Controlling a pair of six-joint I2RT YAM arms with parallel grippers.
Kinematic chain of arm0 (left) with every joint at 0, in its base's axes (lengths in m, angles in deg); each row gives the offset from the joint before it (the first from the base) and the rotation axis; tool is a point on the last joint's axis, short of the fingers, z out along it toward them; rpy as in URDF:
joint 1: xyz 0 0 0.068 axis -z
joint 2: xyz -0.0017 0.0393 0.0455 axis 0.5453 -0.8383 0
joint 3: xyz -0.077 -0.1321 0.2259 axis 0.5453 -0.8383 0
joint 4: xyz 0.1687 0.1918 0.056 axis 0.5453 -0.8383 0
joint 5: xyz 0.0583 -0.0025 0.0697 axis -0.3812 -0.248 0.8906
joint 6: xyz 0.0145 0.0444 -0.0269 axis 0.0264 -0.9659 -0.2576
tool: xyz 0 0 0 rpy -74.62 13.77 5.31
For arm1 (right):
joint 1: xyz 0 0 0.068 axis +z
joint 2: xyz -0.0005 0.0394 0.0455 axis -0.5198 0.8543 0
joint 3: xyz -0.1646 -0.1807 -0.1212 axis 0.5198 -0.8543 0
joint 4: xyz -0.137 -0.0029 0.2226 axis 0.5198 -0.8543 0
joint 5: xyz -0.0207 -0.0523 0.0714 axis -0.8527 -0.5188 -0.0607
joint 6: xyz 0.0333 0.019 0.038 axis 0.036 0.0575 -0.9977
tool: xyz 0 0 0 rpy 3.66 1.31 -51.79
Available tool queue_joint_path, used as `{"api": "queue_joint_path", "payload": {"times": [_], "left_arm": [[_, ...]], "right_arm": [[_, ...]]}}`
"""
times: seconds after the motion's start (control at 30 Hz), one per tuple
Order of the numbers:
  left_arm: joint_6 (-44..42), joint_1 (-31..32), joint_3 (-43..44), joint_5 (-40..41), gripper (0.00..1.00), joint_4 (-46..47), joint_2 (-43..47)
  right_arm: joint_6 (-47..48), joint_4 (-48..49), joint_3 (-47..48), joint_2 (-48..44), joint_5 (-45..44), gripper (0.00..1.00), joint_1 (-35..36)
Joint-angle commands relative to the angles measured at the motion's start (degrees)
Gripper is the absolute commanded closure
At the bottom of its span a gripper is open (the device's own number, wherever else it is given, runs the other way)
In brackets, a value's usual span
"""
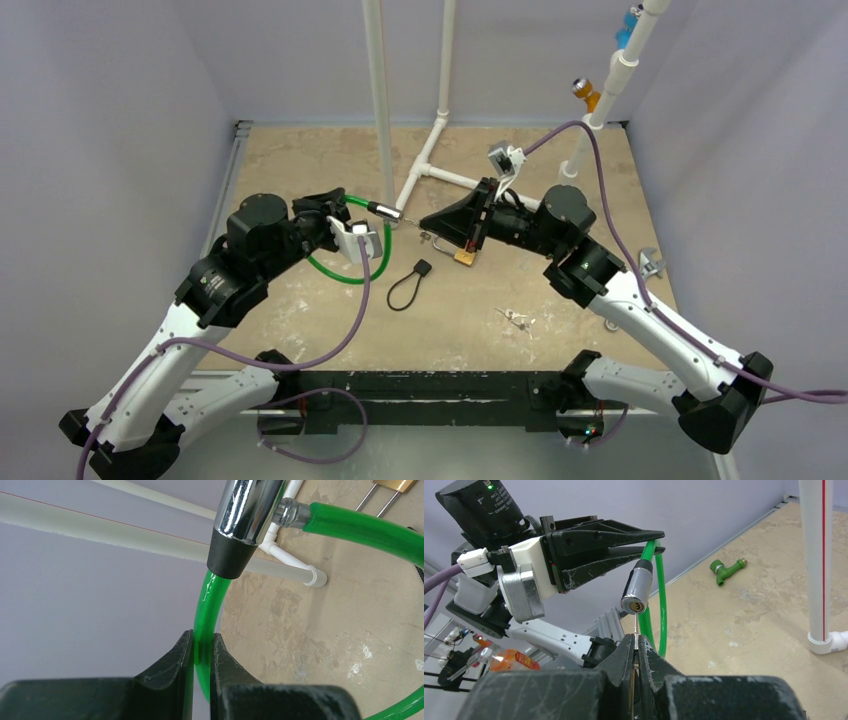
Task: Unlock with the key
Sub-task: Unlock the lock.
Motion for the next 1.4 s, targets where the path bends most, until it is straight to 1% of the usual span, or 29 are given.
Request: {"api": "queue_joint_path", "payload": {"times": [0.0,0.47,0.97,1.37], "left_arm": [[0.9,0.2,2.8,-0.8,1.0,3.2,0.3],[0.8,0.2,2.8,-1.0,1.0,3.1,0.2],[0.7,0.3,2.8,-1.0,1.0,3.1,0.3],[0.6,0.3,2.6,-1.0,1.0,3.1,0.6]], "right_arm": [[1.2,0.7,1.2,-1.3,-0.5,1.0,0.0],[0.8,2.2,2.0,1.1,1.3,1.0,-0.1],[1.4,0.7,2.8,0.0,1.2,1.0,-0.1],[0.5,3.2,3.7,1.5,1.6,1.0,0.0]]}}
